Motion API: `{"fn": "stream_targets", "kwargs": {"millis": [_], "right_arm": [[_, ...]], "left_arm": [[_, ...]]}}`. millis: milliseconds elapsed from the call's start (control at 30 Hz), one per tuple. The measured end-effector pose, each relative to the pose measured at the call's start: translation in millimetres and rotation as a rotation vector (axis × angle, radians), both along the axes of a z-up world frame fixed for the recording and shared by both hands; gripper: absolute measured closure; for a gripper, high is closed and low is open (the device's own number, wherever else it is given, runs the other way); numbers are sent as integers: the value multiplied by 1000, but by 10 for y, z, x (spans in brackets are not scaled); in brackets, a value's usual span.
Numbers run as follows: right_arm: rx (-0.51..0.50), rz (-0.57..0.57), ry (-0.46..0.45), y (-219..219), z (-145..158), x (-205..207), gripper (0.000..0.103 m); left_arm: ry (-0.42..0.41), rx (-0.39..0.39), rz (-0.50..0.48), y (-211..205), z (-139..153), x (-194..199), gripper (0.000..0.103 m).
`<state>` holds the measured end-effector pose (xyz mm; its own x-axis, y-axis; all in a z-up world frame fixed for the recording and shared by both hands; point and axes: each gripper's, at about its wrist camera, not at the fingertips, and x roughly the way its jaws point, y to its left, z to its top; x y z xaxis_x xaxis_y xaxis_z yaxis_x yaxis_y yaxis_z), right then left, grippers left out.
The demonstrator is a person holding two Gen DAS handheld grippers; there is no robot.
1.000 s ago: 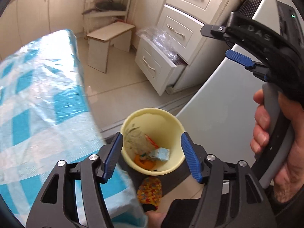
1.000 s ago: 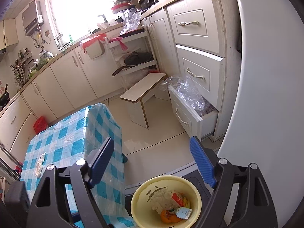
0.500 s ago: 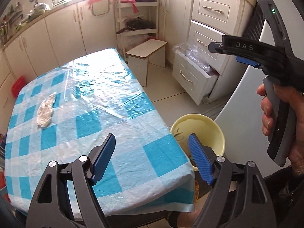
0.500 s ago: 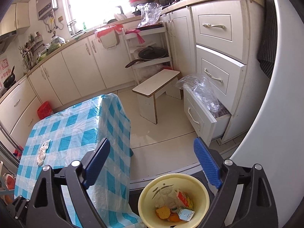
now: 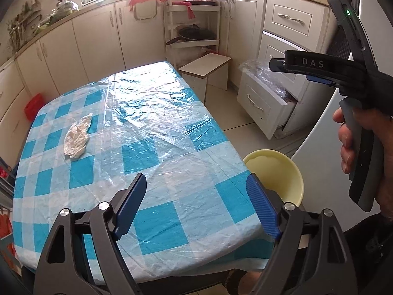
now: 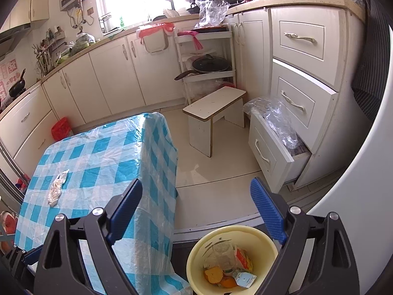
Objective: Collect trash
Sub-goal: 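Bring both open tools back over the table toward the white tissue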
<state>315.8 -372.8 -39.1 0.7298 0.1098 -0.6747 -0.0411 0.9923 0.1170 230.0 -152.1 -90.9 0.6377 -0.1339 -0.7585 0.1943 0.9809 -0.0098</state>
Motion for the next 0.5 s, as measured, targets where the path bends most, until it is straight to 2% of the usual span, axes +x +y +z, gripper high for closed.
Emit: {"fn": "stream_targets", "kwargs": {"millis": [500], "right_arm": [[-28,94,1,549,7,127,17]], "left_arm": [[34,-17,121,615,-192,-55,21]]}}
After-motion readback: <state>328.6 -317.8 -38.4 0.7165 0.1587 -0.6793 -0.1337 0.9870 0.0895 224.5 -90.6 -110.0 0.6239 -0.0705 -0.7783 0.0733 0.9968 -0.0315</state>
